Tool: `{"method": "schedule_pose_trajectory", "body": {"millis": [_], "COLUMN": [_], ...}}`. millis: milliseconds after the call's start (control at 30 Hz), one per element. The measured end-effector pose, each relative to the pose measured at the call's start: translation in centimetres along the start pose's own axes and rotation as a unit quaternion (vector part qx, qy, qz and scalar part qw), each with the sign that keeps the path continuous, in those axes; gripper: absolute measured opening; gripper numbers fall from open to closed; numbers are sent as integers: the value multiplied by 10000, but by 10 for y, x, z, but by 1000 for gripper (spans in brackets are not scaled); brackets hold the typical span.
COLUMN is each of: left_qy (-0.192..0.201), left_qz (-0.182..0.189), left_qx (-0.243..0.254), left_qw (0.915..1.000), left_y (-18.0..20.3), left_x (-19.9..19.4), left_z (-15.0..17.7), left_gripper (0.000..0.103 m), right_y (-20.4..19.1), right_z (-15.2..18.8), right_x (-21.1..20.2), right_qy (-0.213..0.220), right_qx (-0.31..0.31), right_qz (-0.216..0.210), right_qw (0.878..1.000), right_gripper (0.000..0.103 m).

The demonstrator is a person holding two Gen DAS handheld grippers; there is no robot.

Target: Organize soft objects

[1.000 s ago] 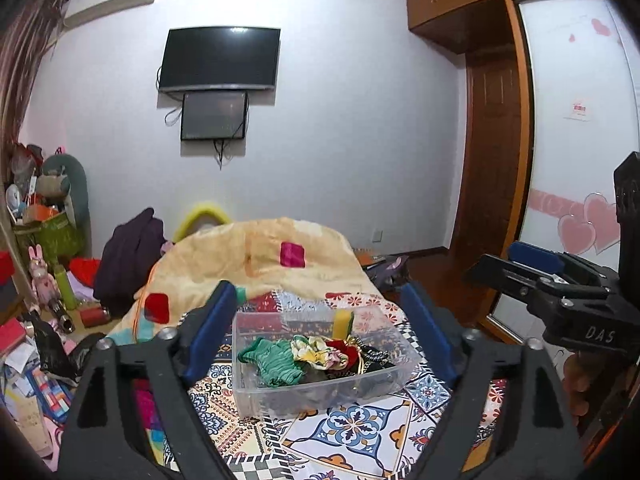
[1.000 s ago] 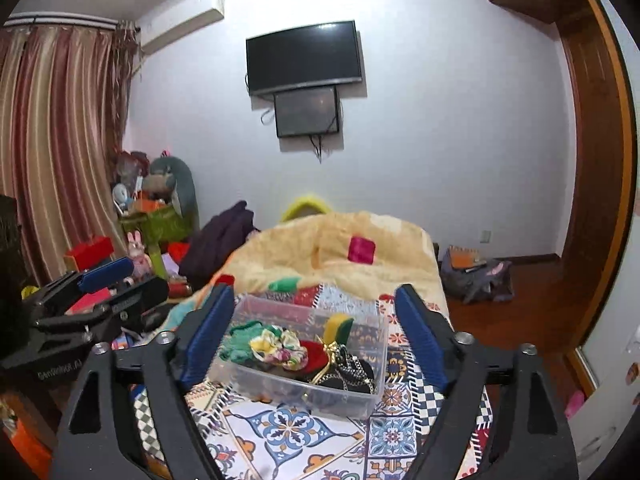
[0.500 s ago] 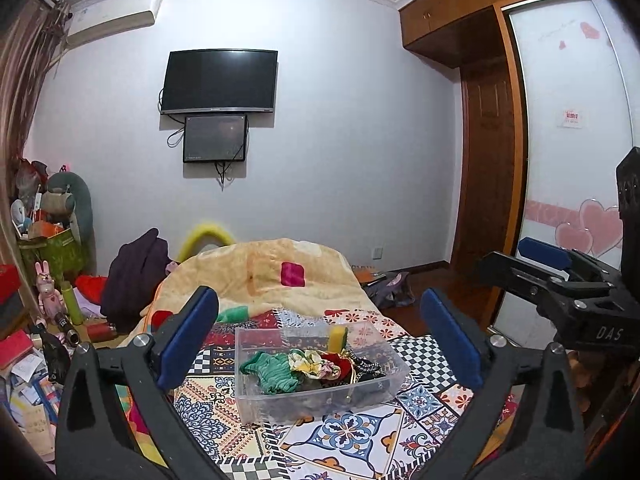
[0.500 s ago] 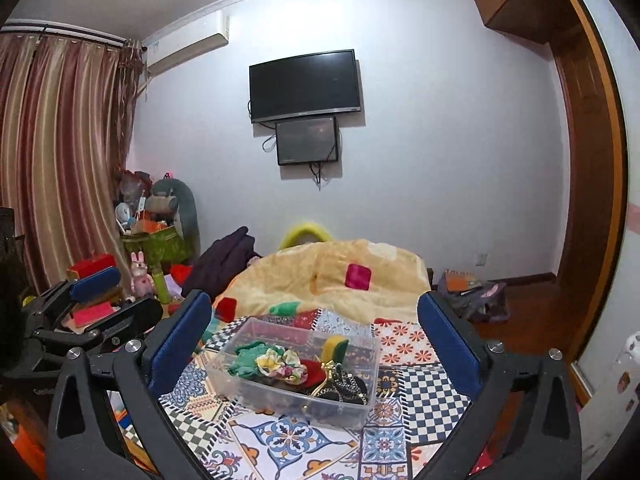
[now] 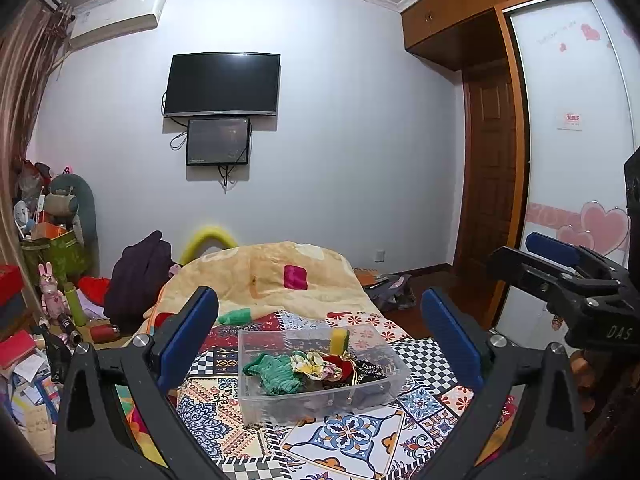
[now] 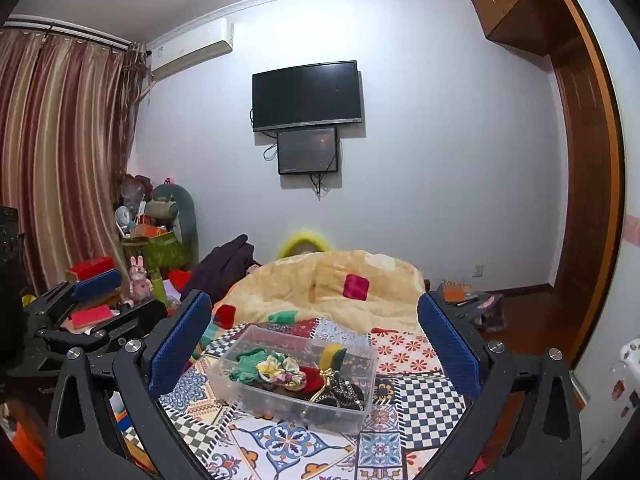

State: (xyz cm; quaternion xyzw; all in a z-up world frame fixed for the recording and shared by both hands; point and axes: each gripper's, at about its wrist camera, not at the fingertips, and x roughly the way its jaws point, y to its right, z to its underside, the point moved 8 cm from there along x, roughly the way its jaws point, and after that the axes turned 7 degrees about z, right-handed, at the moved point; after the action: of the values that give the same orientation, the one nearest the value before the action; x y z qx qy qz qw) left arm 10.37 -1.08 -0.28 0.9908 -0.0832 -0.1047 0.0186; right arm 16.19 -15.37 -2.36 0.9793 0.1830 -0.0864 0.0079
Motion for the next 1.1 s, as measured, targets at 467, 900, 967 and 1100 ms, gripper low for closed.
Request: {"method": "schedule_pose_trajectory", "body": {"millis": [467,900,967,1100], "left_qy": [-70,-66,-75,-64], "left_qz": [3,38,55,87], "left_qx": [-23,-4,-14,1], "left_qw": [10000,10000,10000,9999], "left_y": [0,3,3,2], "left_x": [2,4,5,5], "left_z": [0,3,3,4], "left_gripper": [103,103,103,103], "right_y": [0,-2,-2,-1], "right_z": [0,0,1,3], "right_x": [0,-3,-3,-5], "right_qy": [-3,-15,-27,-49], "right_qx": [6,25,28,38], "right_qz": [-2,7,10,5], "right_qw": [10000,10000,10000,10000], "right_gripper": [103,103,103,103]}}
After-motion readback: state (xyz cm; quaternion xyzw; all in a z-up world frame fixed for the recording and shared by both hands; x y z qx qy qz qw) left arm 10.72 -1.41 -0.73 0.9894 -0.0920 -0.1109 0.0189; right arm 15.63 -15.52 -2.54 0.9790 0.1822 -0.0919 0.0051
